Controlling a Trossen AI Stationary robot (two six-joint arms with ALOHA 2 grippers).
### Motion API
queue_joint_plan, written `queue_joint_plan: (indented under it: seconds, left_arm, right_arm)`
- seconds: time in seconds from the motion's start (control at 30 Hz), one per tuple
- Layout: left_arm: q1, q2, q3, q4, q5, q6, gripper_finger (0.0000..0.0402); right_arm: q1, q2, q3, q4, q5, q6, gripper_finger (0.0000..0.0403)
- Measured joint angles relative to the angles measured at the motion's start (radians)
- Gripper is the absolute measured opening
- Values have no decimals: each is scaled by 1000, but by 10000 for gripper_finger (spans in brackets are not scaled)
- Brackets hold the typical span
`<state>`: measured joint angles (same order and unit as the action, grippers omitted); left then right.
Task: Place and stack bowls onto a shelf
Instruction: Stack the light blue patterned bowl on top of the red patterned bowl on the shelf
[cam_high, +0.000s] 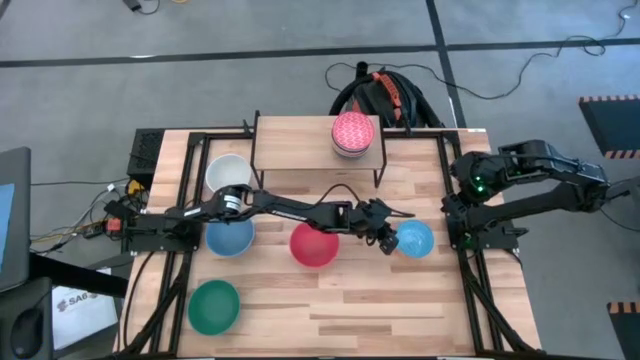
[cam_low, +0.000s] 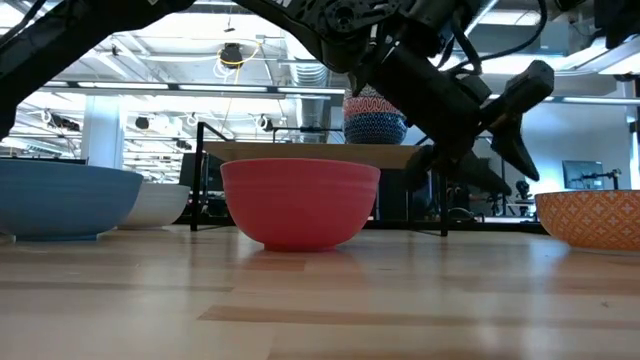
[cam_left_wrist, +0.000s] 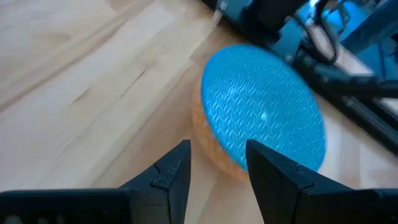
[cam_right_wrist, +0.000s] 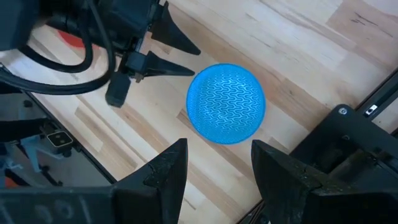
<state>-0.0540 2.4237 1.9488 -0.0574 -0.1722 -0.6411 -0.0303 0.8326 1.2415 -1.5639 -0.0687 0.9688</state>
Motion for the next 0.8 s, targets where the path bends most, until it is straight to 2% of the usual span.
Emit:
queue_joint_plan:
  seconds: [0.27,0.47,0.53,0.67,0.8]
  left_arm:
    - [-3,0,0,-14,-1,-34,138]
    - [-3,9,2,83,-39,-58,138]
    - [0,24,13,65,-52,-60,138]
    - [0,73,68,44,-42,-60,138]
    - [-5,144,139,10,14,-93,138]
  right_arm:
    - [1,61,0,-1,-1,2,203]
    - [11,126,0,-2,-1,-8,203]
    - [11,137,0,-1,-1,-8,203]
    - [11,155,0,0,-6,-6,203]
    - [28,171,0,1,-11,3,203]
